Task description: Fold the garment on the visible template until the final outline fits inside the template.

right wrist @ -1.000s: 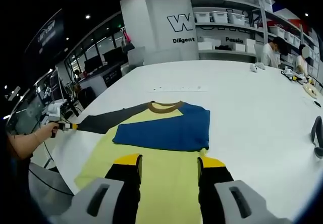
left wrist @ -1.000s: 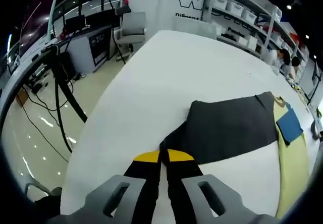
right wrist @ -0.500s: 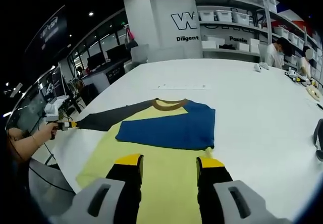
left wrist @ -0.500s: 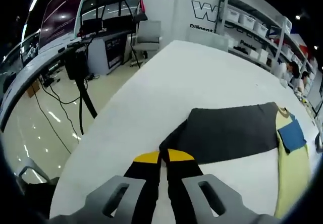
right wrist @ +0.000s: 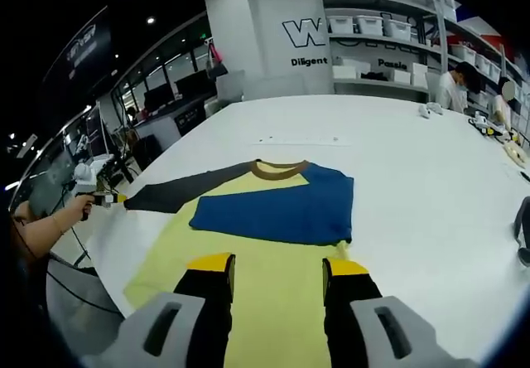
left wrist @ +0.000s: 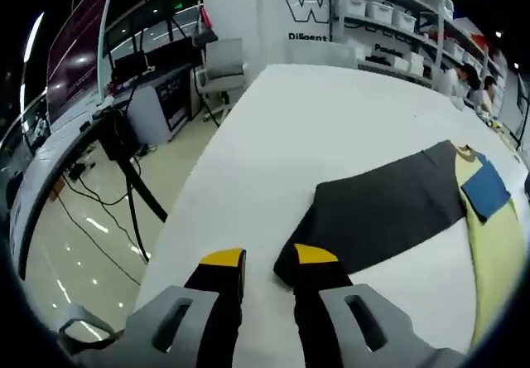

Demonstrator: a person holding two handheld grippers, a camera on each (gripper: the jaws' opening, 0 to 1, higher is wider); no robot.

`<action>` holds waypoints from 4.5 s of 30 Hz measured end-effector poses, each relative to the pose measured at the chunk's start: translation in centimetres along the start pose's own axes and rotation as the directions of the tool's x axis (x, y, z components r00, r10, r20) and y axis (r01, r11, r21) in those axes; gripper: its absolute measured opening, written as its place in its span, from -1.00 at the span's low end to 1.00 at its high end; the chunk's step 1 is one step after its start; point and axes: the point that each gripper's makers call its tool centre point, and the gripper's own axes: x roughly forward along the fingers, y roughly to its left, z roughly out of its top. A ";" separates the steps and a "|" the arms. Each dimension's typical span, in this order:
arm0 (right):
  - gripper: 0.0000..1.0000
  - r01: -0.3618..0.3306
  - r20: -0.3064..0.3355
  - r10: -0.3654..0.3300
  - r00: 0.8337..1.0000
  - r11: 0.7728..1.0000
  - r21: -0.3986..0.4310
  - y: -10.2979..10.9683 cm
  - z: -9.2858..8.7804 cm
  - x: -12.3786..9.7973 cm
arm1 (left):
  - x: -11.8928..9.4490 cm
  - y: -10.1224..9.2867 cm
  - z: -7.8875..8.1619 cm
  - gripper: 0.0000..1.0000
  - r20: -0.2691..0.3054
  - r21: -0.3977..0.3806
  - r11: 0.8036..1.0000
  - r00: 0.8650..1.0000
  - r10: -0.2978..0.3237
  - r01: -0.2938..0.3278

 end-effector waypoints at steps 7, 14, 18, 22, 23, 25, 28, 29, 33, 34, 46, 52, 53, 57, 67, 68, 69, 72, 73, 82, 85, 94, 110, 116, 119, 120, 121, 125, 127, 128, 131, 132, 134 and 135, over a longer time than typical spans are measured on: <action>-0.15 -0.012 -0.025 0.012 1.000 1.000 -0.021 0.5 -0.2 -0.9 | 1.9 -0.9 -0.9 -0.56 -0.086 0.090 0.995 0.995 -0.044 0.052; 0.03 -0.022 -0.050 0.020 0.999 0.999 -0.044 0.8 -0.5 -1.4 | 2.4 -1.6 -0.6 -0.75 -0.113 0.093 0.991 0.990 -0.089 0.100; 0.20 -0.036 -0.059 0.033 0.998 0.998 -0.049 1.2 -0.7 -1.5 | 2.4 -1.9 -0.7 -0.82 -0.128 0.098 0.987 0.986 -0.111 0.124; 0.29 -0.047 -0.074 0.042 0.996 0.997 -0.066 1.5 -1.0 -1.6 | 2.3 -2.0 -0.9 -0.78 -0.142 0.110 0.985 0.983 -0.119 0.135; 0.32 -0.048 -0.080 0.043 0.996 0.996 -0.069 1.6 -1.0 -1.7 | 2.2 -2.0 -0.9 -0.75 -0.148 0.107 0.985 0.981 -0.122 0.139; 0.34 -0.049 -0.095 0.041 0.995 0.996 -0.081 1.6 -1.3 -1.8 | 2.0 -1.5 -0.9 -0.69 -0.149 0.106 0.985 0.981 -0.121 0.138; 0.34 -0.045 -0.089 0.038 0.995 0.996 -0.077 1.5 -1.2 -1.9 | 2.0 -1.7 -1.1 -0.73 -0.158 0.090 0.983 0.977 -0.147 0.162; 0.34 -0.045 -0.086 0.038 0.996 0.996 -0.074 1.4 -1.2 -1.9 | 1.9 -1.9 -1.2 -0.75 -0.166 0.092 0.981 0.974 -0.153 0.170; 0.34 -0.039 -0.082 0.033 0.996 0.997 -0.069 1.3 -1.1 -2.0 | 1.5 -2.9 -1.5 -0.81 -0.182 0.119 0.971 0.966 -0.185 0.208; 0.34 -0.036 -0.082 0.030 0.996 0.997 -0.068 1.2 -1.1 -2.0 | 1.5 -2.8 -1.4 -0.81 -0.182 0.121 0.972 0.967 -0.179 0.202; 0.38 -0.044 -0.092 0.038 0.995 0.997 -0.064 1.4 -1.5 -1.9 | 2.0 -1.8 -1.2 -1.00 -0.157 0.097 0.991 0.985 -0.077 0.093; 0.37 -0.034 -0.084 0.029 0.996 0.997 -0.063 1.0 -1.4 -2.2 | 1.0 -0.8 -0.5 -1.00 -0.078 0.034 0.998 0.996 -0.051 0.053; 0.36 -0.034 -0.086 0.028 0.996 0.997 -0.065 1.0 -1.4 -2.1 | 0.8 -0.3 -0.4 -1.00 -0.068 0.033 0.999 0.997 -0.029 0.031; 0.35 -0.042 -0.085 0.036 0.996 0.997 -0.065 1.3 -1.4 -2.0 | -0.1 1.0 -0.5 -1.00 -0.031 -0.037 0.999 0.999 0.023 -0.024; 0.37 -0.054 -0.086 0.048 0.995 0.996 -0.069 1.7 -1.3 -1.8 | -0.7 1.6 -2.4 -0.88 -0.057 -0.102 0.994 0.997 0.045 -0.050; 0.37 -0.054 -0.086 0.048 0.995 0.996 -0.068 1.7 -1.3 -1.8 | -0.8 1.8 -2.2 -0.77 -0.048 -0.102 0.993 0.997 0.057 -0.062; 0.37 -0.054 -0.087 0.048 0.995 0.996 -0.067 1.7 -1.4 -1.9 | -0.8 1.7 -1.8 -0.65 -0.039 -0.103 0.993 0.998 0.054 -0.058; 0.37 -0.052 -0.094 0.046 0.994 0.997 -0.063 1.5 -1.6 -1.9 | -0.2 1.4 -1.1 -0.36 -0.028 -0.133 0.991 0.999 0.024 -0.028; 0.37 -0.052 -0.098 0.046 0.994 0.997 -0.062 1.5 -1.8 -1.9 | 0.2 1.3 -1.4 -0.31 -0.052 -0.154 0.988 0.998 0.020 -0.028; 0.36 -0.040 -0.090 0.036 0.995 0.998 -0.047 1.1 -1.8 -2.1 | 1.7 1.1 -1.7 -0.55 -0.091 -0.155 0.987 0.995 0.035 -0.049; 0.35 -0.034 -0.092 0.030 0.995 0.999 -0.042 0.9 -2.0 -2.0 | 1.7 0.7 -1.7 -0.76 -0.104 -0.140 0.990 0.994 0.020 -0.035; 0.34 -0.051 -0.095 0.048 0.994 0.998 -0.039 1.6 -2.0 -1.6 | 1.0 0.6 -0.5 -0.84 -0.134 -0.076 0.996 0.991 0.026 -0.036; 0.40 -0.068 -0.092 0.062 0.994 0.996 -0.062 2.4 -2.1 -2.5 | -3.0 -5.9 7.4 -0.84 0.041 -0.028 0.992 0.992 -0.119 0.120; 0.40 -0.076 -0.095 0.070 0.993 0.996 -0.056 2.7 -2.3 -2.7 | -4.9 -11.1 11.3 -0.84 0.132 0.003 0.972 0.963 -0.234 0.236; 0.41 -0.086 -0.091 0.080 0.993 0.994 -0.063 3.1 -2.3 -3.0 | -6.2 -14.2 13.0 -0.84 0.165 0.028 0.956 0.941 -0.294 0.294; 0.41 -0.088 -0.092 0.082 0.992 0.994 -0.065 3.2 -2.3 -3.0 | -6.4 -14.9 13.3 -0.84 0.164 0.033 0.952 0.938 -0.304 0.303; 0.41 -0.088 -0.093 0.081 0.992 0.994 -0.067 3.2 -2.3 -3.1 | -6.6 -15.5 13.7 -0.84 0.168 0.043 0.950 0.936 -0.311 0.308; 0.42 -0.088 -0.109 0.078 0.991 0.993 -0.083 3.2 -2.9 -3.4 | -8.2 -19.1 15.2 -0.84 0.202 0.118 0.930 0.908 -0.367 0.349; 0.42 -0.090 -0.110 0.081 0.991 0.992 -0.083 3.2 -3.1 -3.6 | -8.8 -20.2 15.4 -0.84 0.203 0.126 0.924 0.902 -0.380 0.361; 0.42 -0.092 -0.113 0.083 0.990 0.992 -0.082 3.3 -3.3 -3.7 | -9.2 -21.1 15.7 -0.84 0.208 0.136 0.916 0.894 -0.398 0.376; 0.42 -0.092 -0.119 0.082 0.989 0.992 -0.084 3.2 -3.6 -3.9 | -10.0 -23.0 16.1 -0.84 0.210 0.156 0.902 0.879 -0.429 0.403; 0.42 -0.091 -0.120 0.081 0.989 0.992 -0.084 3.2 -3.7 -3.9 | -10.3 -23.5 16.2 -0.84 0.211 0.163 0.898 0.875 -0.437 0.409; 0.42 -0.091 -0.119 0.081 0.990 0.992 -0.083 3.2 -3.7 -4.0 | -10.9 -24.9 16.6 -0.84 0.217 0.178 0.886 0.862 -0.459 0.427; 0.43 -0.091 -0.119 0.081 0.990 0.992 -0.082 3.2 -3.7 -4.1 | -11.1 -25.6 16.8 -0.84 0.219 0.184 0.881 0.856 -0.468 0.435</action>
